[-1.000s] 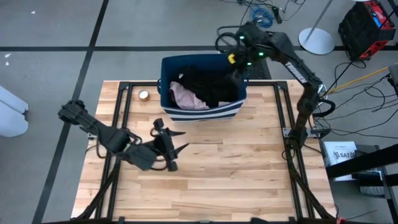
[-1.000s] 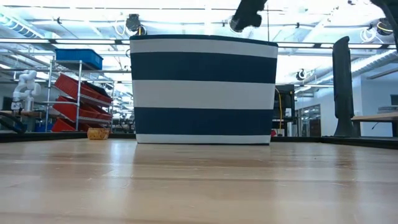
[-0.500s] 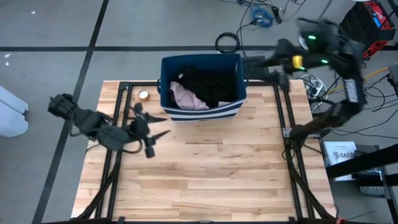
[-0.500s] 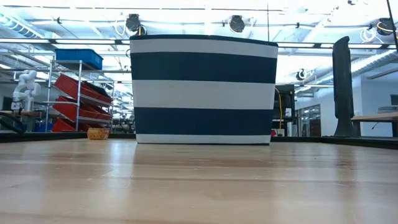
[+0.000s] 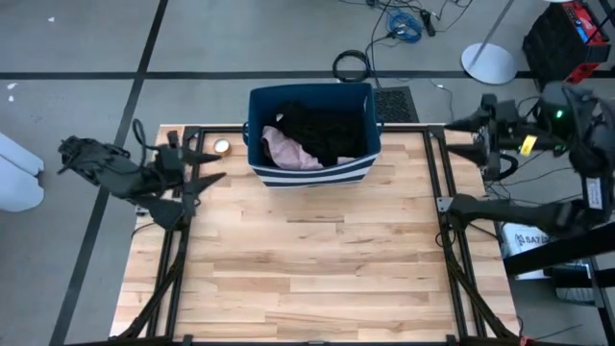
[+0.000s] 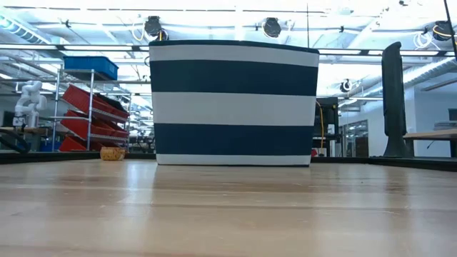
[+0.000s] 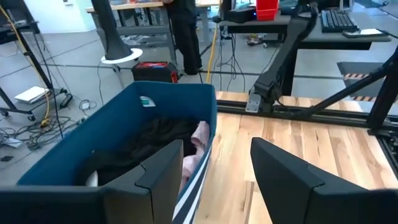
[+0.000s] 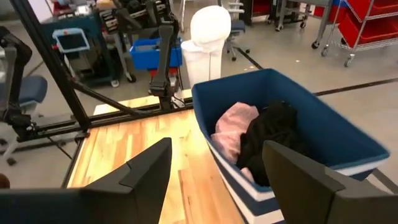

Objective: Sort clothes
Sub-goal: Return to Home Position

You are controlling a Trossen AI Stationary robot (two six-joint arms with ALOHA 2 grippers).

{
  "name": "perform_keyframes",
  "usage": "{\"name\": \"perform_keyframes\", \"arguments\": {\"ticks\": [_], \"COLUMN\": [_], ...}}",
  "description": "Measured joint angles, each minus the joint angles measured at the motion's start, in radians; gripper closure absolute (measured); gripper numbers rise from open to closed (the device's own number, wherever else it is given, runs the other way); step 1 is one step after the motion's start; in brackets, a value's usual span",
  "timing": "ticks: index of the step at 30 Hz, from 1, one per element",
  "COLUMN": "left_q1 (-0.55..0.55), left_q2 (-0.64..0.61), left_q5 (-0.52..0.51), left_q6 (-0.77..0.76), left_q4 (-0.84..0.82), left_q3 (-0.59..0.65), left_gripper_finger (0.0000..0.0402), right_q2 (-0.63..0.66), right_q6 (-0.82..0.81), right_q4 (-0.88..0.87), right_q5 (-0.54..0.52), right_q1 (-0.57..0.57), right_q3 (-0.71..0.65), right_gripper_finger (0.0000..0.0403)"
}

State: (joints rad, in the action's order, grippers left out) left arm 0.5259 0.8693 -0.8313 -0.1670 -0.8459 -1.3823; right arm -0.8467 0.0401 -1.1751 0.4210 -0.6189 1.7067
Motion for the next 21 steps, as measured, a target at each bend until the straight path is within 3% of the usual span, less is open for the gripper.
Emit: {"name": "perform_keyframes", "arguments": {"ticks": [10, 15, 21], "left_q1": [0.0, 0.0, 0.0], "left_q2": [-0.135, -0.232, -0.358], "left_q5": [-0.033, -0.068, -0.089], "left_q6": [-0.208, -0.269, -0.341], "left_q4": [-0.246, -0.245, -0.196], "left_q3": [0.027, 0.154, 0.353], "left_gripper_finger": [0.0202, 0.0202, 0.0202], "right_q2": [0.393, 0.525, 0.593], "right_q6": [-0.143, -0.234, -0.344], "right_q4": [0.384, 0.603, 0.911], "right_q5": [0.003, 0.013, 0.132], "right_q1": [0.0, 0.0, 0.0], "right_q3": [-0.653, -0.912, -1.139], "right_gripper_finger": [0.0163, 0.0163, 0.0163]}}
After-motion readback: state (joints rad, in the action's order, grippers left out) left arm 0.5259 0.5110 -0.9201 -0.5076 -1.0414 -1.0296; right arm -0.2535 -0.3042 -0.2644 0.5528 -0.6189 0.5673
